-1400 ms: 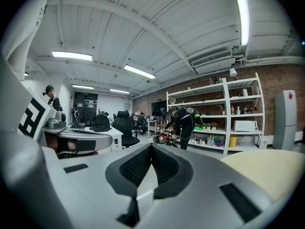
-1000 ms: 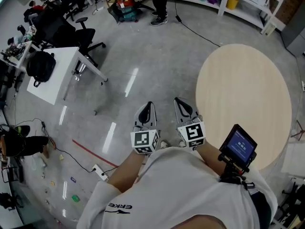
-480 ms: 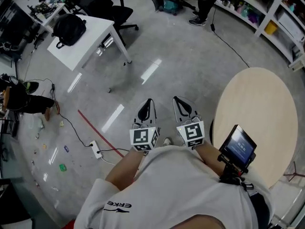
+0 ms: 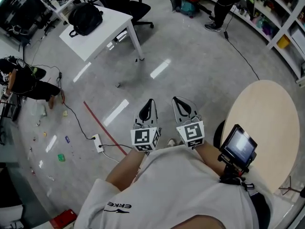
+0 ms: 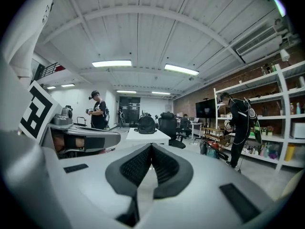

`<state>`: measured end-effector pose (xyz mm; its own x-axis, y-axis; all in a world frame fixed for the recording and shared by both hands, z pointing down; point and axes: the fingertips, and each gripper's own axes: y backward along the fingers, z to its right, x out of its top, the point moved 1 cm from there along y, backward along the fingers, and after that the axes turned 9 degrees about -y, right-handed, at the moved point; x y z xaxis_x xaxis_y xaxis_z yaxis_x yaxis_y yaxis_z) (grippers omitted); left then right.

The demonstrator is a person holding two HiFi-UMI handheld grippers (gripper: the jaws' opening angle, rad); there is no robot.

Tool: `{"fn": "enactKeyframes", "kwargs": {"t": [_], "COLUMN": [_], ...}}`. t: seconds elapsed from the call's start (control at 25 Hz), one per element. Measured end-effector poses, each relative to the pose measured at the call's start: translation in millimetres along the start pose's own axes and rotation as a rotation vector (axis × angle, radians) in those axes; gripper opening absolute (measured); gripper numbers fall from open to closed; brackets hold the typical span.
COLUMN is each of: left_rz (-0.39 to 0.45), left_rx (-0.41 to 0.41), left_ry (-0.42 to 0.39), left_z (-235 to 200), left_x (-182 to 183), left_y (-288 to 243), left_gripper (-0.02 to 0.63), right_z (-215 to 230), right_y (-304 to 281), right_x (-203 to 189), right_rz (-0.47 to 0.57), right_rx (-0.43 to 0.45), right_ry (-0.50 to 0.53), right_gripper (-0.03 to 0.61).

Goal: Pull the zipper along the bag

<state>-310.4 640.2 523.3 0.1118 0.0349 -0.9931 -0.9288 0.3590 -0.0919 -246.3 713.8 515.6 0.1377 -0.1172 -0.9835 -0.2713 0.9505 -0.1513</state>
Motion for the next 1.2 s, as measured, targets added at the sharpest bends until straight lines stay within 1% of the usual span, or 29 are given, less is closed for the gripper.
{"fn": "enactKeyframes", "kwargs": {"t": [0.2,0.4,0.56,0.76,1.04,1.2], "left_rz": [-0.014,-0.020,-0.013,-0.023,-0.032,-0.052], "left_rx": [0.004,0.032,0.054,0.108,0.174,0.212], "left_ry": [0.023,0.041,0.049,0.030,0.013,-0.022], "left_z": [-17.7,-37.0,-53.3,-82.5,-112.9,-131.4], "left_x": [-1.3,-3.0,-3.8,-3.6,15.5,24.0], "left_y": [1.4,-3.2,-31.9,-70.6,-135.1,-170.8], "left_gripper": [0.003,0.003,0.003,0.003,0.003,0.003], "right_z": [-19.0,-30.1,-16.3,-0.8,39.7,60.3], "right_y": [-17.4,-35.1,-70.8,-117.6,-178.4,-216.5], "right_x": [3.5,3.7,6.5,14.5,43.8,57.0], "right_rz": [-0.010,-0.028,-0.020,-0.005,0.030,0.036], "right_rx": [0.026,0.061,0.081,0.123,0.159,0.183], "right_ry": [0.014,0.038,0.044,0.041,0.040,0.036], "right_gripper": [-0.005,-0.005,-0.005,-0.005,-0.005,-0.005]}}
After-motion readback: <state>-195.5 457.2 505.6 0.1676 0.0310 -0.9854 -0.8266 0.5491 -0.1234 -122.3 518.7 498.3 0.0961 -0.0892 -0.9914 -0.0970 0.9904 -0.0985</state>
